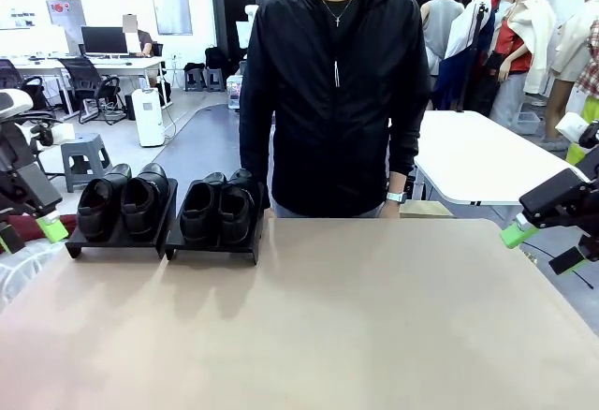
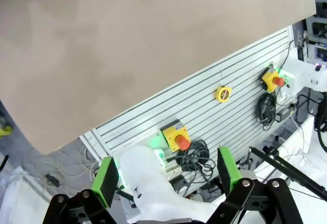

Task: Organize the shoes by placing them on the stand.
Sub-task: Place the Shoe from the middle of the table onto the Shoes Stand.

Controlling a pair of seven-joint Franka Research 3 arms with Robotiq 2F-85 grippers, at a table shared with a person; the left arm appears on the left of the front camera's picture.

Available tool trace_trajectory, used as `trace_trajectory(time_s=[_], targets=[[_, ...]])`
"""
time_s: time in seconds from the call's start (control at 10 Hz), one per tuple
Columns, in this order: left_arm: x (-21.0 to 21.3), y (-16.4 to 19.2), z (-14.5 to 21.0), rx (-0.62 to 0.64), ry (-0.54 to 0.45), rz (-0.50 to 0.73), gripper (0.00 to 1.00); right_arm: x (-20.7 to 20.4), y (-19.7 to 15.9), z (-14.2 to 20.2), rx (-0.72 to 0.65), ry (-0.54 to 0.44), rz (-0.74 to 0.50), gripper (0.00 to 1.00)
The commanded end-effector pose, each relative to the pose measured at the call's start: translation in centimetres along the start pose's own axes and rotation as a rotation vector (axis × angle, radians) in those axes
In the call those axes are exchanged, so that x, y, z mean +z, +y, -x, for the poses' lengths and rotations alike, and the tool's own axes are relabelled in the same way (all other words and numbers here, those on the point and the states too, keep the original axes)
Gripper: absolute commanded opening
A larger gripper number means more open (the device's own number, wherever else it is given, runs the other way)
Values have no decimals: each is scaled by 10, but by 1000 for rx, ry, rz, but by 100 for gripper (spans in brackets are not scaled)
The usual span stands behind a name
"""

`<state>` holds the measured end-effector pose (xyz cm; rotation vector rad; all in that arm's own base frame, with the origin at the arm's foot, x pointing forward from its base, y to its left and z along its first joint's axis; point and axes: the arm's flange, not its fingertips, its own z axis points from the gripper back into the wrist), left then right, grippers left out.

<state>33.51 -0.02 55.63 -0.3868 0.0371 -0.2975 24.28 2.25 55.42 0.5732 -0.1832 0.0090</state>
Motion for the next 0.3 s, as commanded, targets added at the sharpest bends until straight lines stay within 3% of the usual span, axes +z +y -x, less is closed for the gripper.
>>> trace_trajectory(time_s=[0.0,0.2], targets=[[1,-1,-1,17,0,-10,100,3,1,-1,21,3,-30,100],[1,-1,-1,17,0,-10,100,3,1,-1,21,3,-30,100]])
